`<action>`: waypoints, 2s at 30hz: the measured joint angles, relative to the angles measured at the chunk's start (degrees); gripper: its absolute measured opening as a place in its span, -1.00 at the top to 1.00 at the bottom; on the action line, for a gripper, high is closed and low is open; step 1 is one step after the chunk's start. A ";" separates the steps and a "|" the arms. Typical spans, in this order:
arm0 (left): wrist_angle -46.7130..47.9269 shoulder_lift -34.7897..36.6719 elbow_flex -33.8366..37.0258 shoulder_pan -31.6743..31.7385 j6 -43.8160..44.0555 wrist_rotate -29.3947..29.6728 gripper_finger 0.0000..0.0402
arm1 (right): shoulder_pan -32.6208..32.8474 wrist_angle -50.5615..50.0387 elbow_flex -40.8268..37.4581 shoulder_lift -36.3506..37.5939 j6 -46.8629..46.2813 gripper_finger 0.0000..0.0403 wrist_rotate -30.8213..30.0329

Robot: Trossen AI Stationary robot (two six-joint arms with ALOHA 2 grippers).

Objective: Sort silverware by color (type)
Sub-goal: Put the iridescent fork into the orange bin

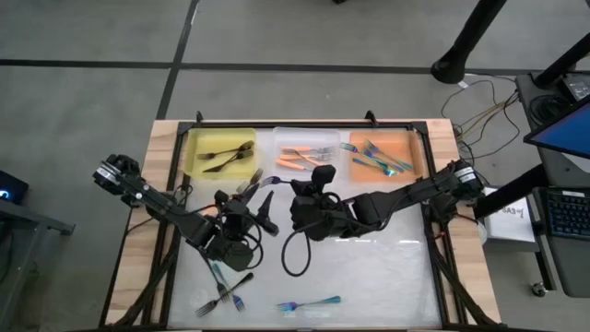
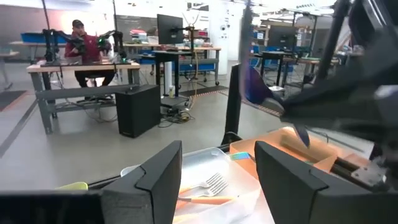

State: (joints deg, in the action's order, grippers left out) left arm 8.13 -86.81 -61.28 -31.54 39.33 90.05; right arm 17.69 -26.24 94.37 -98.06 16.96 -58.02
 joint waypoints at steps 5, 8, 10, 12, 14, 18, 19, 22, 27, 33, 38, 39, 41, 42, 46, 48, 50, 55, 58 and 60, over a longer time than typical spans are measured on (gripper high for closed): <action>-3.02 0.51 0.00 0.92 0.14 0.00 0.09 | 0.00 0.02 -0.02 -0.12 -4.82 0.94 0.02; -3.75 0.51 0.00 1.23 0.13 -0.01 0.09 | 0.00 0.02 -0.04 -0.43 -7.24 0.94 0.02; -4.51 0.51 0.00 1.36 0.13 -0.01 0.09 | 0.00 0.02 -0.06 -0.57 -8.50 0.94 -0.02; -5.12 0.53 0.00 1.58 -0.39 -0.01 0.09 | 0.00 -0.01 -0.11 -0.61 -8.77 0.94 -0.43; -5.64 0.53 0.00 1.90 -4.41 -0.90 0.09 | 0.00 0.02 -0.11 -0.61 -6.77 0.94 -3.43; -6.83 0.57 0.00 3.24 -13.45 -8.88 0.09 | -0.65 -0.12 -0.13 0.60 -1.87 0.94 -13.40; -7.08 0.62 0.00 3.91 -14.57 -11.42 0.09 | -1.27 -0.76 -0.13 1.54 -1.81 0.94 -13.26; -7.32 0.69 0.00 6.93 -15.28 -18.46 0.09 | -4.51 -3.85 -0.13 4.84 -6.11 0.94 -6.40; -7.31 0.62 0.00 11.71 -17.86 -20.84 0.09 | -11.52 -12.71 -0.55 8.60 -17.58 0.94 7.06; -12.32 0.62 0.02 17.73 -28.82 -23.71 0.09 | -18.22 -14.26 -3.66 9.49 -17.39 0.94 7.50; -14.18 0.58 0.02 25.10 -33.78 -42.48 0.09 | -26.51 -14.21 -6.17 9.44 -16.69 0.94 18.12; -14.17 0.58 0.02 26.68 -34.31 -46.50 0.09 | -28.29 -14.21 -6.73 9.44 -16.30 0.94 20.95; -14.17 0.56 0.02 29.94 -35.10 -55.21 0.09 | -31.91 -14.31 -7.72 9.44 -15.88 0.94 26.34; -14.26 0.56 0.02 31.37 -35.21 -58.72 0.09 | -33.57 -14.24 -8.17 9.44 -15.81 0.94 28.57; -15.26 0.53 0.02 36.49 -36.31 -61.54 0.09 | -39.10 -13.42 -10.64 10.25 -15.41 0.94 33.36; -16.71 0.55 0.52 39.07 -36.52 -61.06 0.09 | -40.56 -12.27 -12.79 11.44 -15.44 0.94 33.64; -20.23 0.56 2.07 41.46 -36.44 -61.29 0.09 | -41.02 -8.29 -15.98 13.44 -14.67 0.94 33.87; -40.99 0.49 10.54 46.57 -31.55 -71.33 0.09 | -40.15 6.19 -27.01 19.94 -13.91 0.94 34.01; -56.09 0.04 15.43 47.28 -31.13 -73.36 0.09 | -37.96 17.54 -34.21 23.46 -13.16 0.94 33.92; -63.75 -0.41 17.76 47.15 -31.84 -73.61 0.09 | -36.02 26.72 -38.74 24.79 -12.21 0.94 34.02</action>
State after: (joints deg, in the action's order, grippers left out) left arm -55.62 -87.22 -43.52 15.61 7.49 16.44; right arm -18.33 0.48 55.63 -73.27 4.74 -24.00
